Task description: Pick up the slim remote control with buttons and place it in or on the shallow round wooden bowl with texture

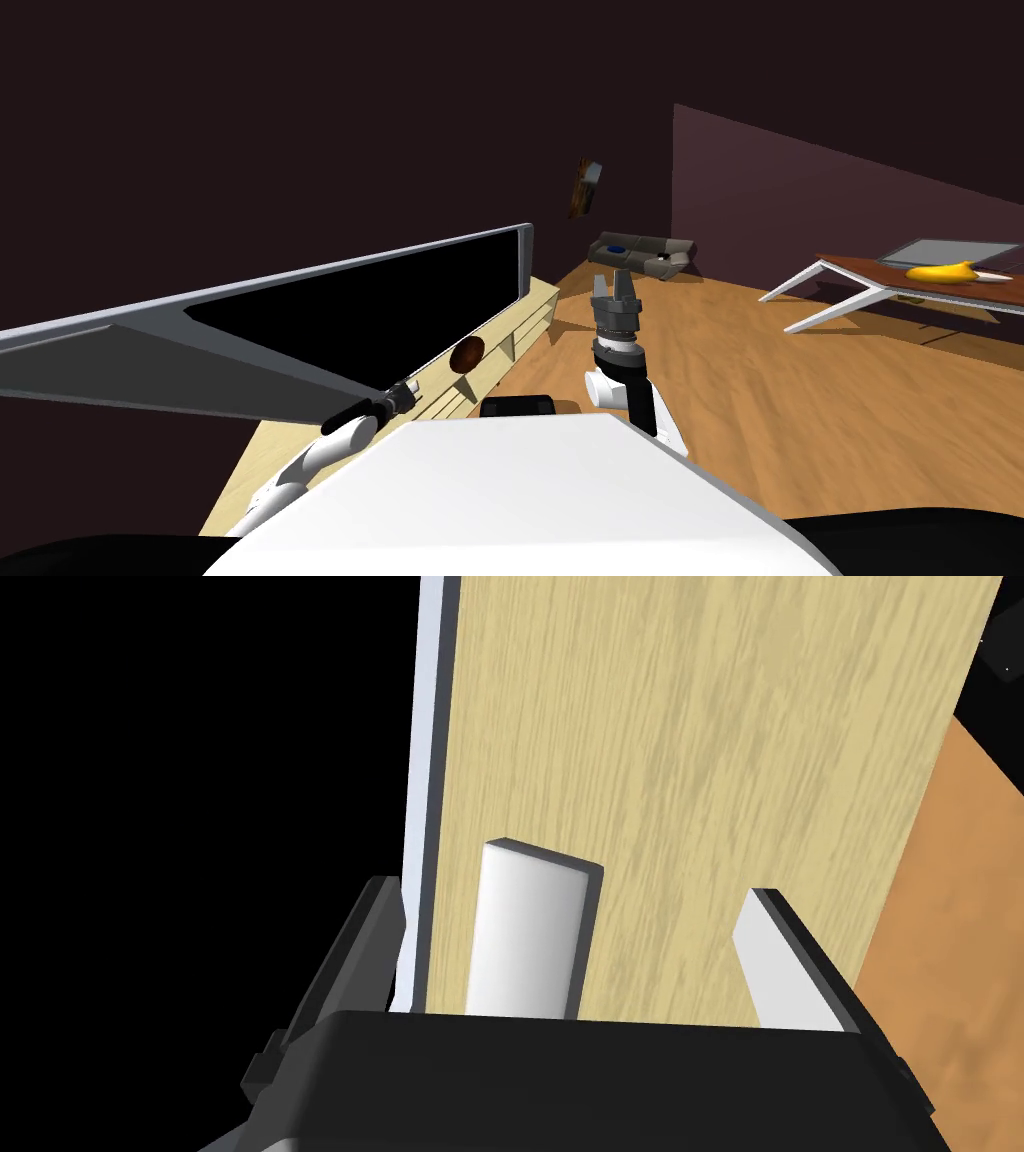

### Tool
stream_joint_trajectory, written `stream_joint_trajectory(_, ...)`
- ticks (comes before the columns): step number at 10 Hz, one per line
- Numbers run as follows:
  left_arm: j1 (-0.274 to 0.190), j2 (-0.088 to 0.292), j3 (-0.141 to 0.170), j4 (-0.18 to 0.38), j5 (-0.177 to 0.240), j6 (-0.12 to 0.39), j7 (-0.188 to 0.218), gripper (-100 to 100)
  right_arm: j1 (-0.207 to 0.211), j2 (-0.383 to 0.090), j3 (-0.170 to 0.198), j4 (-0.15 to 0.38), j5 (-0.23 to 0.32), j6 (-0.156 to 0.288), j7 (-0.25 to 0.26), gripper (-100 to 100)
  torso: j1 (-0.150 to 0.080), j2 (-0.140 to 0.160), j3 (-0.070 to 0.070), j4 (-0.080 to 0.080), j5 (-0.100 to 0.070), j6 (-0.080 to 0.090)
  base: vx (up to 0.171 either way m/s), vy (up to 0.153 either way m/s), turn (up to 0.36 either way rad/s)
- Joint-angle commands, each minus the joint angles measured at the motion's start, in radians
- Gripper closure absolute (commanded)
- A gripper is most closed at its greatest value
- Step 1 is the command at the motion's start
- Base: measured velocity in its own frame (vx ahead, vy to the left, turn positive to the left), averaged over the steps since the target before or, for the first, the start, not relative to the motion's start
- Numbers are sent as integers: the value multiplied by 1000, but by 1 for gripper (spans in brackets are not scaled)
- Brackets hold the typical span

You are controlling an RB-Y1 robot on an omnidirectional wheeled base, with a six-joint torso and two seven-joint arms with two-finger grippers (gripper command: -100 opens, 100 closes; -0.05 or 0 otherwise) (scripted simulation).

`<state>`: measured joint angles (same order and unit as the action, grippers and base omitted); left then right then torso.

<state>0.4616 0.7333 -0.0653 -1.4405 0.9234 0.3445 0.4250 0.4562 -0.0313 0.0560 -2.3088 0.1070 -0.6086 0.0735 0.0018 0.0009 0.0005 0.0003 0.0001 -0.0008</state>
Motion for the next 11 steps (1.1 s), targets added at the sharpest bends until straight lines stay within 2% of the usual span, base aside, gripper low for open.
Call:
stream_joint_trajectory(1, 0, 14, -11, 28, 32, 25, 3, -100, 0, 0, 0, 0, 0, 0, 0, 0, 0, 0, 0, 0, 0, 0, -3, 30, -128)
stream_joint_trajectory(2, -2, 37, -14, 65, 73, 70, 17, -100, 0, 0, 0, 0, 0, 0, 0, 0, 0, 0, 0, 0, 0, -1, -6, 32, -253)
stream_joint_trajectory(4, -2, 37, -14, 65, 73, 70, 17, -100, 0, 0, 0, 0, 0, 0, 0, 0, 0, 0, 0, 0, 0, -1, -3, 23, -53)
stream_joint_trajectory(5, -4, 60, -17, 101, 99, 113, 30, -100, 0, 0, 0, 0, 0, 0, 0, 0, -1, 0, 0, 0, 0, -1, -1, 21, -187)
stream_joint_trajectory(7, -4, 60, -17, 102, 114, 113, 30, -100, 0, 0, 0, 0, 0, 0, 0, 0, 0, 0, 0, 0, 0, -1, -2, 24, -76)
stream_joint_trajectory(8, -7, 81, -19, 137, 151, 156, 42, -100, 0, 0, 0, 0, 0, 0, 0, 0, -1, 0, 0, 0, 0, -1, -3, 22, -256)
stream_joint_trajectory(9, -7, 81, -19, 137, 152, 156, 42, -100, 0, 0, 0, 0, 0, 0, 0, 0, 0, 0, 0, 0, 0, 0, -4, 34, -122)
stream_joint_trajectory(11, -12, 121, -23, 204, 224, 220, 65, -100, 0, 0, 0, 0, 0, 0, 0, 0, 1, -1, 0, 0, 0, 0, -5, 57, -263)
